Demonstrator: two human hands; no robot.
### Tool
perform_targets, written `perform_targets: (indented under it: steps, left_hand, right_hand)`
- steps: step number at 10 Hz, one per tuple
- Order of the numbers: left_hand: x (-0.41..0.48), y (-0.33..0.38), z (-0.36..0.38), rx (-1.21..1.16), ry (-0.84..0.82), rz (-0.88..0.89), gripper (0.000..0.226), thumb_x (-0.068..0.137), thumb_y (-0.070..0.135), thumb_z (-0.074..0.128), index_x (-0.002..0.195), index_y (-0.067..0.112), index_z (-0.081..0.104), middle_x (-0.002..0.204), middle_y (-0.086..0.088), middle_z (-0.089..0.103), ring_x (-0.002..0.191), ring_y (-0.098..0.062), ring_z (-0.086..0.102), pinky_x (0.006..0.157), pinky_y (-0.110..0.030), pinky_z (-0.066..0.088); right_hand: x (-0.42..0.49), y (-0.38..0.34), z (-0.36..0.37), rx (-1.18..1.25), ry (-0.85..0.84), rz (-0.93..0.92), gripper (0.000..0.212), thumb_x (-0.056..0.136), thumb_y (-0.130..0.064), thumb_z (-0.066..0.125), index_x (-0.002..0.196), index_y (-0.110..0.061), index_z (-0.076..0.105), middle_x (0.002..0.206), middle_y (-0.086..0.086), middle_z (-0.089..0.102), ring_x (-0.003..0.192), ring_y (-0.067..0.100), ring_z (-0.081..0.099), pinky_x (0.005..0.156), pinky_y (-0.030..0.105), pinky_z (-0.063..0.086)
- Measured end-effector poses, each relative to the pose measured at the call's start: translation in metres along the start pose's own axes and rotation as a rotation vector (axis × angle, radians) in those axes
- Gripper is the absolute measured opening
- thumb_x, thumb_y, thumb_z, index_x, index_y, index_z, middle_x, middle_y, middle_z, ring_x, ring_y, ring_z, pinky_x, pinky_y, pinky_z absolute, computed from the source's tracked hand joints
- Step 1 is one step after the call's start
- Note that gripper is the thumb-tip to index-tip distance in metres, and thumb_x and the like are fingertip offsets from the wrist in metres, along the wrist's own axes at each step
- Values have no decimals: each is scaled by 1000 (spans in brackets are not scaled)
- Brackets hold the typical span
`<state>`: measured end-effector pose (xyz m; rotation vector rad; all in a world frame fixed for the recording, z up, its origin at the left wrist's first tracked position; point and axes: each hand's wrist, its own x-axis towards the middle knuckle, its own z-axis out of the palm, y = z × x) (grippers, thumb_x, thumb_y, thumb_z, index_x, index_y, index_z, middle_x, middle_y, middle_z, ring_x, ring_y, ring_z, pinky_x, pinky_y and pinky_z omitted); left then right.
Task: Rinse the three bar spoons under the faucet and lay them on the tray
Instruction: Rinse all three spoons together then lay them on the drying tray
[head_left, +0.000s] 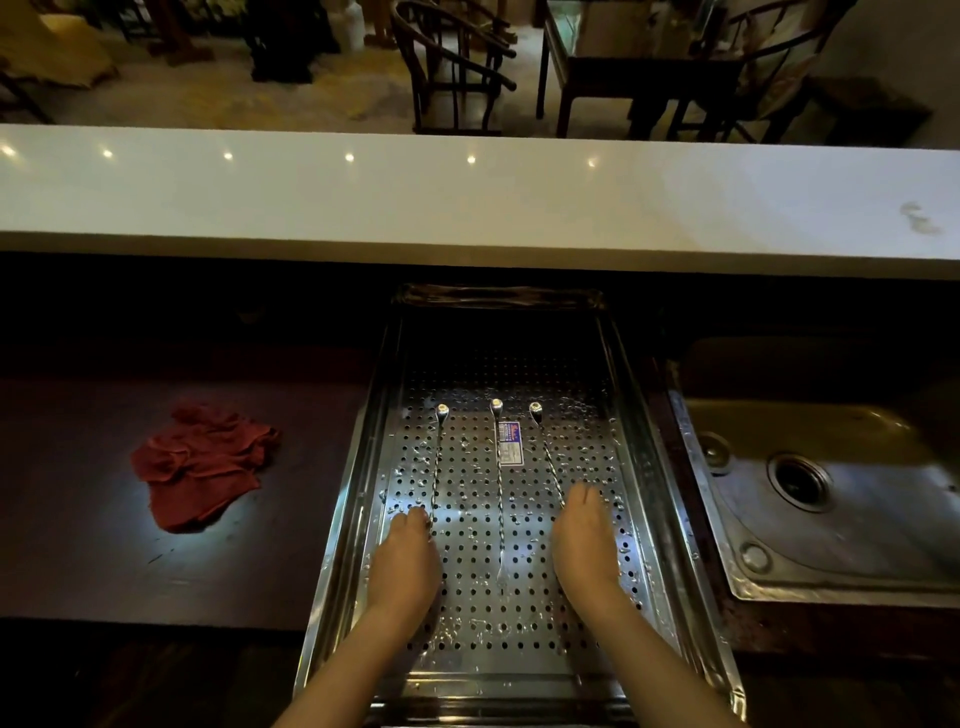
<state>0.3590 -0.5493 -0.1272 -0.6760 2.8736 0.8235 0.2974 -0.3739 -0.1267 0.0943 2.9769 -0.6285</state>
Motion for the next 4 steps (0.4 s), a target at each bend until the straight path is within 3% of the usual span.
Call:
perform_targets:
  steps: [2,4]
  left_hand:
    - [1,0,3,-12,26,-16,23,93,5,39,108,11,56,104,-6,62,86,-21,62,78,-37,54]
    - [3,1,-2,-59,6,-30,16,93,12,46,104,17,56,107,-4,62,83,-14,61,72,-24,52]
  right_hand:
    - [1,2,0,0,-10,6,29,89,8,46,114,-6,50,116,8,55,76,9,40,64,16,33]
    - [1,0,-24,49,-30,-26,21,96,-9,44,116,-8,50,114,5,57,76,9,45,57,12,35]
